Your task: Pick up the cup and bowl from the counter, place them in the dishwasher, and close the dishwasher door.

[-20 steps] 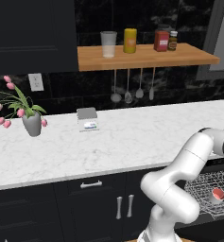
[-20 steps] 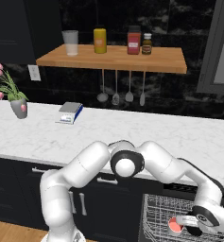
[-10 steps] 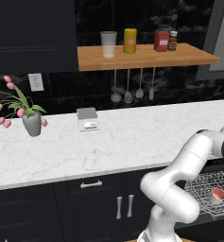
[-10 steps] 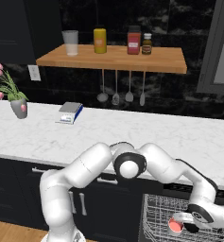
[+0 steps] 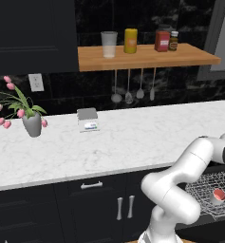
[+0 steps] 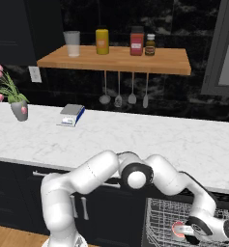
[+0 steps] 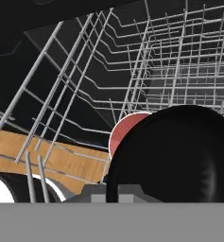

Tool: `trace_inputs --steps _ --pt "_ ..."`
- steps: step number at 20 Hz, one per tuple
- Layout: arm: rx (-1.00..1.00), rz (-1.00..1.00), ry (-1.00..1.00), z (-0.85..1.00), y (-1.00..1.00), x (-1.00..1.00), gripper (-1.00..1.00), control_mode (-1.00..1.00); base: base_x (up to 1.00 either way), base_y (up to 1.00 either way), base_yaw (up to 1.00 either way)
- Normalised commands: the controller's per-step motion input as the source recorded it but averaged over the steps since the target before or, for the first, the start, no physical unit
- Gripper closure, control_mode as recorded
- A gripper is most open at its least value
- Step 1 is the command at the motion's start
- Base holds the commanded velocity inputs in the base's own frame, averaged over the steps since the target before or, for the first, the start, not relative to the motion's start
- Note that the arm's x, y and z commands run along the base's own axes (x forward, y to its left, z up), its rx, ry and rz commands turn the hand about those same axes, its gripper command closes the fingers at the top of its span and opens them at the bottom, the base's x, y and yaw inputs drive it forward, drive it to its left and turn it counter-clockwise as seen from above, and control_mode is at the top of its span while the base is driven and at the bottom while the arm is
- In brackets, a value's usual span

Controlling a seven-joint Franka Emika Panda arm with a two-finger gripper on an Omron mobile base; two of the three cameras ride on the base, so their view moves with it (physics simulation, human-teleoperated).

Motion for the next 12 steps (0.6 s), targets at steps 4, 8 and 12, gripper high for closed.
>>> trace_inputs --steps 4,8,12 --pt "0.02 0.0 -0.09 0.17 -0.07 0.0 1.0 -1.0 0.0 0.0 0.0" --pt "0.01 0.0 -0.03 0.09 -0.34 0.13 1.0 -1.0 0.0 0.0 0.0" --pt "0.0 0.0 0.0 0.0 -0.38 0.27 1.0 -1.0 0.0 0.0 0.0"
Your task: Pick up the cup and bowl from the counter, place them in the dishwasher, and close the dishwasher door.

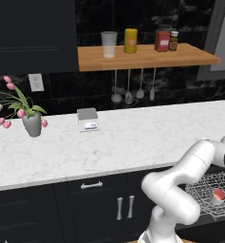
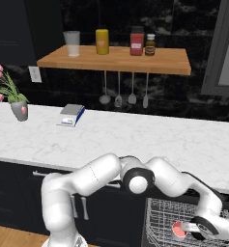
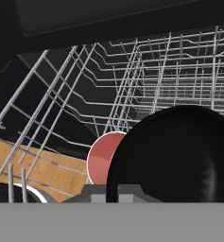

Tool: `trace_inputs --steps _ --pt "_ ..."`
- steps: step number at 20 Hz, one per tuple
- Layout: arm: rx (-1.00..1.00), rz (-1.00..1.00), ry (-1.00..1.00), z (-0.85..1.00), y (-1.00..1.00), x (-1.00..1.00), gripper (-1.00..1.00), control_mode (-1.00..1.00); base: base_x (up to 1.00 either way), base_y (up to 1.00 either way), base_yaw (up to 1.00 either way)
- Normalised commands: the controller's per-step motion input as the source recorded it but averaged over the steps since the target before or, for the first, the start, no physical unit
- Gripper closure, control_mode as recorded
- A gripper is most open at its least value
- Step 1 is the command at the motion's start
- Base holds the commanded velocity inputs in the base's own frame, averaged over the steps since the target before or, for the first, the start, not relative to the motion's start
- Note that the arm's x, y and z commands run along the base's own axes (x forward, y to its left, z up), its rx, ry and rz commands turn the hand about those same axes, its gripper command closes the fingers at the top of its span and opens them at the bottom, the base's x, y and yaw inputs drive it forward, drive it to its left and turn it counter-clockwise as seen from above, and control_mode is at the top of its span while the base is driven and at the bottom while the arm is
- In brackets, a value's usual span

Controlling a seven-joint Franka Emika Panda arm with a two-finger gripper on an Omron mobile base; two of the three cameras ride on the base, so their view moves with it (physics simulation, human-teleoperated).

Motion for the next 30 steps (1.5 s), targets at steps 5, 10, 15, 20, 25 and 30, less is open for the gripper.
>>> trace_inputs --steps 5,10,15,20,25,30 --pt "0.0 0.0 0.0 -0.09 -0.11 0.21 1.0 -1.0 0.0 0.0 0.0" --pt "0.0 0.0 0.0 -0.56 0.0 0.0 1.0 -1.0 0.0 0.0 0.0" --pt "0.01 0.0 0.0 -0.71 0.0 0.03 1.0 -1.0 0.0 0.0 0.0" --pt "0.0 0.0 0.0 -0.33 0.0 0.02 1.0 -1.0 0.0 0.0 0.0" --pt "0.0 0.0 0.0 -0.01 0.0 0.03 1.0 -1.0 0.0 0.0 0.0" --pt "0.0 0.0 -0.01 0.0 0.0 0.4 1.0 -1.0 0.0 0.0 0.0"
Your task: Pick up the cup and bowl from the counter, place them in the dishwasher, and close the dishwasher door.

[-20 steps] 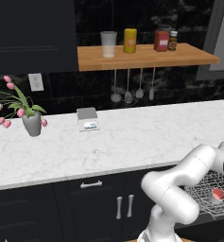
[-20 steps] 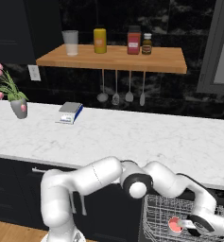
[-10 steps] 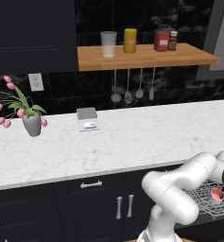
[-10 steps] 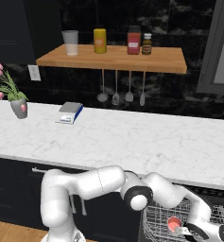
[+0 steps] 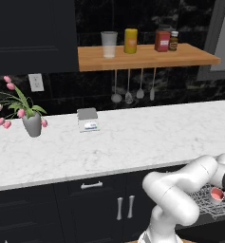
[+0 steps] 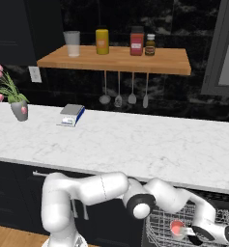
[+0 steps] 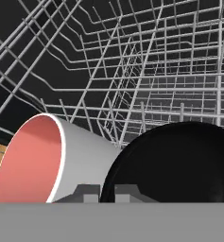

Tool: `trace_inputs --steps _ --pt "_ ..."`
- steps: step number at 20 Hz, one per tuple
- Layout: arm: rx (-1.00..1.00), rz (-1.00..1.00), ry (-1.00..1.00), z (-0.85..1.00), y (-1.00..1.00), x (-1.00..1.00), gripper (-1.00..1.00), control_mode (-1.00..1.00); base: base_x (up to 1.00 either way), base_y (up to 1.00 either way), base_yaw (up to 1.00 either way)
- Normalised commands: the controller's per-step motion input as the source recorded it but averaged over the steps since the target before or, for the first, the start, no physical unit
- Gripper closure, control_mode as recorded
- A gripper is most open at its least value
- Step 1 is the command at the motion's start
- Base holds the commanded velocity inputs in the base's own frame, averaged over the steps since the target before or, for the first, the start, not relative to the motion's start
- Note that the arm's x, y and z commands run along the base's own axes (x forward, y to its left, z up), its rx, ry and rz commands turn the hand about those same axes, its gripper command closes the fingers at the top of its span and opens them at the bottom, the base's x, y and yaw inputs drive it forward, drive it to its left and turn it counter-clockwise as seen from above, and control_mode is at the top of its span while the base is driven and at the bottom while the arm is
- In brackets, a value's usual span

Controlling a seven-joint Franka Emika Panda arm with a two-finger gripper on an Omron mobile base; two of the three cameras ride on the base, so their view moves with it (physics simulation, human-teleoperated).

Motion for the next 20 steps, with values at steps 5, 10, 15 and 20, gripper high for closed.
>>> trace_inputs --steps 5,10,15,20 --pt "0.0 0.0 0.0 0.0 0.0 0.13 1.0 -1.0 0.0 0.0 0.0" --pt "0.0 0.0 0.0 0.0 0.0 0.01 -1.0 -1.0 0.0 0.0 0.0" --pt "0.0 0.0 0.0 0.14 0.0 0.0 -1.0 -1.0 0.0 0.0 0.0" --pt "0.0 0.0 -0.01 0.5 0.0 -0.01 -1.0 -1.0 0.0 0.0 0.0"
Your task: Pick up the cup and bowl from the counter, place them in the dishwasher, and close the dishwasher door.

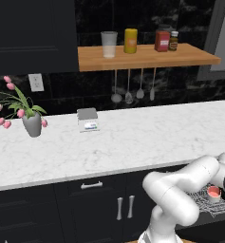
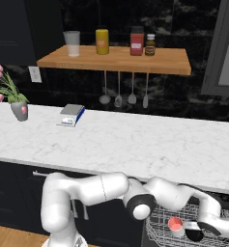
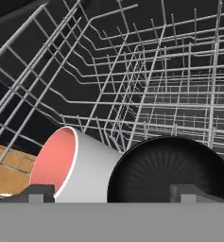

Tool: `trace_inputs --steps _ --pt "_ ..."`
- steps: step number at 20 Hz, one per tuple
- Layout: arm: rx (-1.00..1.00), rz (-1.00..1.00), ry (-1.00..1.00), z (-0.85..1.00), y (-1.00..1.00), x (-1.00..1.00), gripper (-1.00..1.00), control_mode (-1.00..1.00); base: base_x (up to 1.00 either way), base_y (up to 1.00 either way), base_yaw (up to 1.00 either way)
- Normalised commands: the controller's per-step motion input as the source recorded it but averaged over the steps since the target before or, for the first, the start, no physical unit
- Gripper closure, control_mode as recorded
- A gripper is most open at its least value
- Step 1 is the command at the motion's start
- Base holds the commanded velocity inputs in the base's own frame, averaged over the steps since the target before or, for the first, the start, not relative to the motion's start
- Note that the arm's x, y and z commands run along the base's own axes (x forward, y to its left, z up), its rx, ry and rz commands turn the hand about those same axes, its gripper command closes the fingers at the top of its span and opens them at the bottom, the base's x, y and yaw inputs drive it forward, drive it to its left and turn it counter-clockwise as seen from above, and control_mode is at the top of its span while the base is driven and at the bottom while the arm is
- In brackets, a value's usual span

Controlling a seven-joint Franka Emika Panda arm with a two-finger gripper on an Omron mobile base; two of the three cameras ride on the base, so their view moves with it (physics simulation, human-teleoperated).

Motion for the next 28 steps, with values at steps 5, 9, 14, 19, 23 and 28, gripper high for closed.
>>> trace_inputs --steps 5,9,14,19,23,28 --pt "0.0 -0.02 -0.04 0.74 0.0 -0.18 -1.0 -1.0 0.0 0.0 0.0" --pt "-0.04 -0.04 0.0 0.8 0.21 -0.42 -1.0 -1.0 0.0 0.0 0.0" --pt "-0.23 -0.06 0.03 0.99 0.51 -0.5 -1.0 -1.0 0.0 0.0 0.0" --pt "-0.36 -0.16 0.21 0.82 0.94 -0.1 -1.0 -1.0 0.0 0.0 0.0" --pt "-0.19 -0.15 0.25 0.21 0.55 0.07 -1.0 -1.0 0.0 0.0 0.0" --pt "0.0 0.0 0.0 0.06 0.38 0.0 -1.0 -1.0 0.0 0.0 0.0"
